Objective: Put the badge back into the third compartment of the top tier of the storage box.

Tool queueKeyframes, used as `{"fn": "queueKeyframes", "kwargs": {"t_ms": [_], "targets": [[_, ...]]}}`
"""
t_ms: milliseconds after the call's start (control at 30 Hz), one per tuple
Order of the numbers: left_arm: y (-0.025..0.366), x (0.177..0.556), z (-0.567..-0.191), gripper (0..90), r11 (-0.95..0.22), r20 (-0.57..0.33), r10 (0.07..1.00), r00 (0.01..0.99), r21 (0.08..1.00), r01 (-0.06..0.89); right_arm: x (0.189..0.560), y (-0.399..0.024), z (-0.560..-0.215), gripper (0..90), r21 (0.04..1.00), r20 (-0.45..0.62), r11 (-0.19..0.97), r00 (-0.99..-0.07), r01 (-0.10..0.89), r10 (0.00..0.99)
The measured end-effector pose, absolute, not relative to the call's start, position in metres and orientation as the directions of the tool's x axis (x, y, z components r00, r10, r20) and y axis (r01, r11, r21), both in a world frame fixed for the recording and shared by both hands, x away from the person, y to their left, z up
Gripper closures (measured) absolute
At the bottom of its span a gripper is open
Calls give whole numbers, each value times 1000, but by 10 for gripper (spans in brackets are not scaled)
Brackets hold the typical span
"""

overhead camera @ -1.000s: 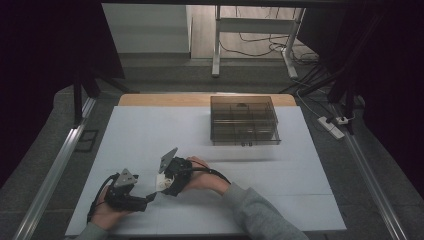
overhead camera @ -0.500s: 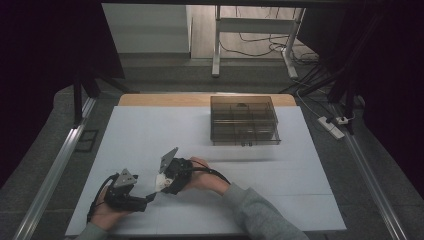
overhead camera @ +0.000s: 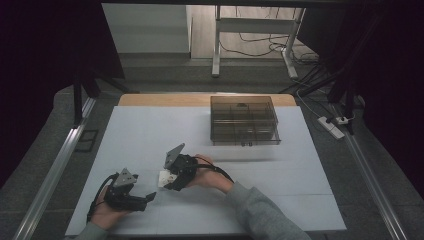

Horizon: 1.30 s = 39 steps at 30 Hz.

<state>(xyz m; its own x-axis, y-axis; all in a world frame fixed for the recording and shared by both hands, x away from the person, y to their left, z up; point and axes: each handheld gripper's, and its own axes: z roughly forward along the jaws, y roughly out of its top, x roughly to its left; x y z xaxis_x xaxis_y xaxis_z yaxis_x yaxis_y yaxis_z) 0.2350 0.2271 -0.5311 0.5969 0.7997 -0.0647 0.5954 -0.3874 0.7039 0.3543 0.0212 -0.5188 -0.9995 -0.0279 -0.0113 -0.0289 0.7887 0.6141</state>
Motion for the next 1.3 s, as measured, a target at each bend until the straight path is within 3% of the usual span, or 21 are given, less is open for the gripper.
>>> {"fn": "queueKeyframes", "kwargs": {"t_ms": [1300], "targets": [[226, 237, -530, 80, -393, -61, 794, 605, 708, 587, 351, -13, -499, 329, 653, -36, 757, -997, 29, 70]]}}
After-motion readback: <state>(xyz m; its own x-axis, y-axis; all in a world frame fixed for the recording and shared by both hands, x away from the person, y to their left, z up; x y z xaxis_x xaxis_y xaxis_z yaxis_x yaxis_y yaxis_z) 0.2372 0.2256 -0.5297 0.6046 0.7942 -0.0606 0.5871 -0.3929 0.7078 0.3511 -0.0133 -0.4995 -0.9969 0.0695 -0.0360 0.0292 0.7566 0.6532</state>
